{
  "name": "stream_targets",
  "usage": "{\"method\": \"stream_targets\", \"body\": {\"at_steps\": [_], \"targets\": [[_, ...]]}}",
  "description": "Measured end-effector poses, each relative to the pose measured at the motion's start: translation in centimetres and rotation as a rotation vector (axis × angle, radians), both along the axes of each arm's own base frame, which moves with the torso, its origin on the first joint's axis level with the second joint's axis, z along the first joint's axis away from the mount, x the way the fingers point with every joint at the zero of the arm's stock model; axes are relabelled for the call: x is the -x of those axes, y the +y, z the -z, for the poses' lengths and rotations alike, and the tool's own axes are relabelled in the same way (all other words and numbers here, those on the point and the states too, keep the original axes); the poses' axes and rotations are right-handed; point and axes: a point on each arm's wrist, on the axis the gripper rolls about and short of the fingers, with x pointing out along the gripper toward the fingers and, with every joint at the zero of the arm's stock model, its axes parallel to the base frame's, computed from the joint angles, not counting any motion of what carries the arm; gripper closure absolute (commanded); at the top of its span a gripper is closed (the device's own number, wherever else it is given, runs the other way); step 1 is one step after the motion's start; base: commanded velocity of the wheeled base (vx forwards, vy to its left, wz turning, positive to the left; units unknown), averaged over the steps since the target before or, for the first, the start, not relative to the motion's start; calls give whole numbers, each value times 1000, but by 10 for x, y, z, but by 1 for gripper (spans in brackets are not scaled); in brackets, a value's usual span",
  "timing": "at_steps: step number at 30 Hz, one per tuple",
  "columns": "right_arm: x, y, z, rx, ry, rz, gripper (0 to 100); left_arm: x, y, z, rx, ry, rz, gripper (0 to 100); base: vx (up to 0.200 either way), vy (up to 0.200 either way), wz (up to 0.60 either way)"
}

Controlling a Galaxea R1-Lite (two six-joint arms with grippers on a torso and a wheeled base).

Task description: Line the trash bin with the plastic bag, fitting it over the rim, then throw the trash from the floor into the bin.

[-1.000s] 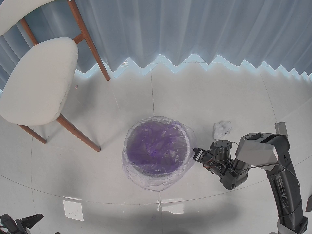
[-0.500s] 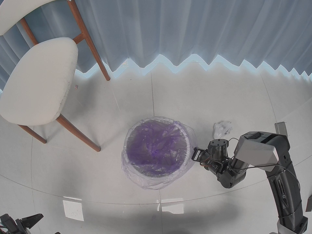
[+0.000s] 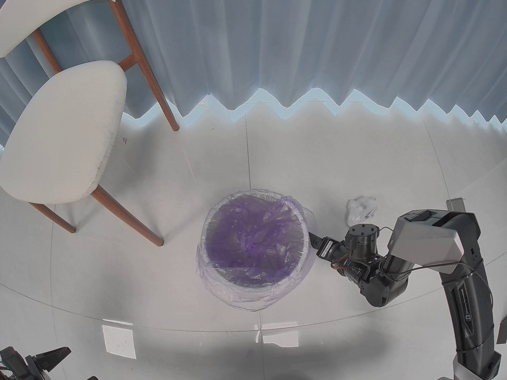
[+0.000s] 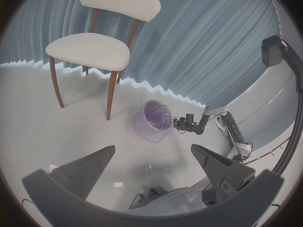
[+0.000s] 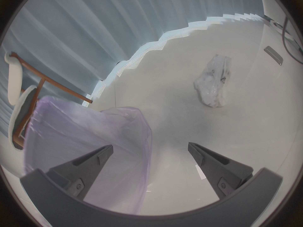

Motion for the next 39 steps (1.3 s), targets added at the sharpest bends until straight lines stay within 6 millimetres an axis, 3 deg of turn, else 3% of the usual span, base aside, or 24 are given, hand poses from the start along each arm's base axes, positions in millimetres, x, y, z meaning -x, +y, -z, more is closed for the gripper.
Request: {"method": "stream_targets", "body": {"at_steps": [7, 13, 16, 27, 39], "targets": [[28, -6, -21, -28, 39, 12, 0, 0, 0, 0, 25, 10, 5, 0, -200, 0, 0], [62, -7, -29, 17, 75, -24, 0, 0, 0, 0, 31, 13, 11, 0, -200, 0, 0], [68, -5, -31, 69, 53, -55, 0, 0, 0, 0, 31, 13, 10, 0, -200, 0, 0], [68, 4, -24, 277, -92, -322, 0, 0, 0, 0, 20, 9, 2, 0, -18, 0, 0], [53, 46, -21, 277, -241, -500, 0, 0, 0, 0, 20, 9, 5, 0, 0, 0, 0]]}}
